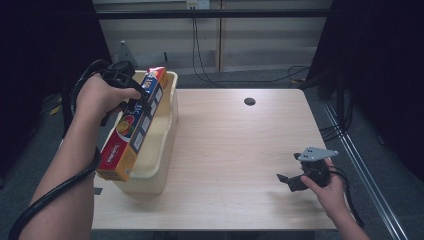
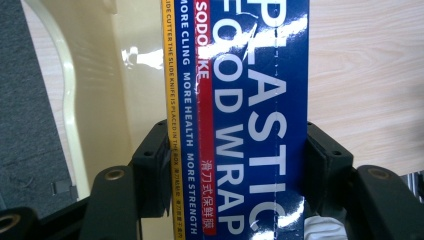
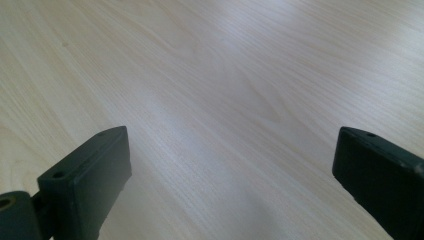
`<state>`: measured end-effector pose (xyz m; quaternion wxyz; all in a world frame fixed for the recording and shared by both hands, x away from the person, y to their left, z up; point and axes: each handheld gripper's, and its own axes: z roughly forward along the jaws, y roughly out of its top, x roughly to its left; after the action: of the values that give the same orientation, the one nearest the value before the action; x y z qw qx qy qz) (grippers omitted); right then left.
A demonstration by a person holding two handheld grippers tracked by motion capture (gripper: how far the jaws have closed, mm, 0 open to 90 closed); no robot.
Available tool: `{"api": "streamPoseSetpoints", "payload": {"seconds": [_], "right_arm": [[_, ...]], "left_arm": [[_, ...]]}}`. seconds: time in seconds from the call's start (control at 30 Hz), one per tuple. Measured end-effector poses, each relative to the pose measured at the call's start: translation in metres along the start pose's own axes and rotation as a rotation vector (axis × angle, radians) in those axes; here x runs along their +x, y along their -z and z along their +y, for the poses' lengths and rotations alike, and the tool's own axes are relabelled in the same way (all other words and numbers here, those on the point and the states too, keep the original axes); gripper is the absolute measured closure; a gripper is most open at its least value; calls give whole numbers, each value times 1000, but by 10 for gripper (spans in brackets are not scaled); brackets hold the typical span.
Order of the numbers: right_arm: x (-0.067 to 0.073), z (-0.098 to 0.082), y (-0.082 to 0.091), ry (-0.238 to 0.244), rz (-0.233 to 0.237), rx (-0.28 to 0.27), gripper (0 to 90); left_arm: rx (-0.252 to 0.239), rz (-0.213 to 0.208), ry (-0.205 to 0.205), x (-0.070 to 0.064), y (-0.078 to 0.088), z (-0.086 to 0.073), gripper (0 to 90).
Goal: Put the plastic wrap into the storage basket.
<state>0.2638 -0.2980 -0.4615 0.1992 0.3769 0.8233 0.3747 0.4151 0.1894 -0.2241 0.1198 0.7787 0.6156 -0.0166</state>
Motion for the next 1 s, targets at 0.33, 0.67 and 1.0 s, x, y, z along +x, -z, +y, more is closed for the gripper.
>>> {"api": "streamPoseSetpoints", "payload": {"seconds": [0.33,0.67,1.0], "right_arm": [[0,0,0,6,-1,3,25],[0,0,1,7,-2,0,25],[0,0,3,5,-14,-12,25]], "left_arm": [[1,-2,9,6,-8,-4,403],[15,-13,16,11,-22,-7,403],[20,-23,33,14,-36,-8,403]]}}
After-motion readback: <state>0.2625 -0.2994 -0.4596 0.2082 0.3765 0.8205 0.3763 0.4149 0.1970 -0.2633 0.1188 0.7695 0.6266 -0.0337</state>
